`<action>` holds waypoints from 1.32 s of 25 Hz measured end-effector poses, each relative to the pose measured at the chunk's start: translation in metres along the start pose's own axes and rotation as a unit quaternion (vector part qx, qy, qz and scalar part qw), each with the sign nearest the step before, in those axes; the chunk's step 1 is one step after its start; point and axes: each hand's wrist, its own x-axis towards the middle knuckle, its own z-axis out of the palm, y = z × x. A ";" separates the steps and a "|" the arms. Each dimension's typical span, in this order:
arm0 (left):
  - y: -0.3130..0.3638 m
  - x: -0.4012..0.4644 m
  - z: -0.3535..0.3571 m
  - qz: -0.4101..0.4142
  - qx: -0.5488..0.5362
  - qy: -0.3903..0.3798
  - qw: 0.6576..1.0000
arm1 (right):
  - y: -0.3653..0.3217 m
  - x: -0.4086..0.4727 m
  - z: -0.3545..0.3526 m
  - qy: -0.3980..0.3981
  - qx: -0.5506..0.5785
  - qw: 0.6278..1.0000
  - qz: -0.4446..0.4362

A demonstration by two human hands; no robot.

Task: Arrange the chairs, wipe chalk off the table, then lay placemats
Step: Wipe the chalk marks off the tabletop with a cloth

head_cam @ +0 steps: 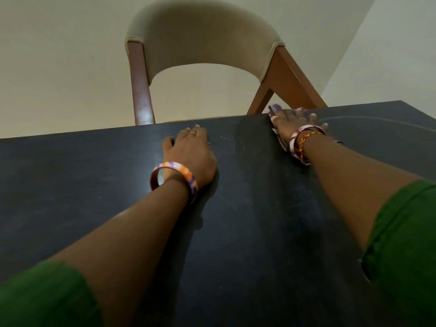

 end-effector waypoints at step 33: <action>-0.003 -0.008 -0.013 0.062 -0.050 -0.012 0.997 | 0.014 -0.153 0.030 -0.012 -0.035 0.982 -0.184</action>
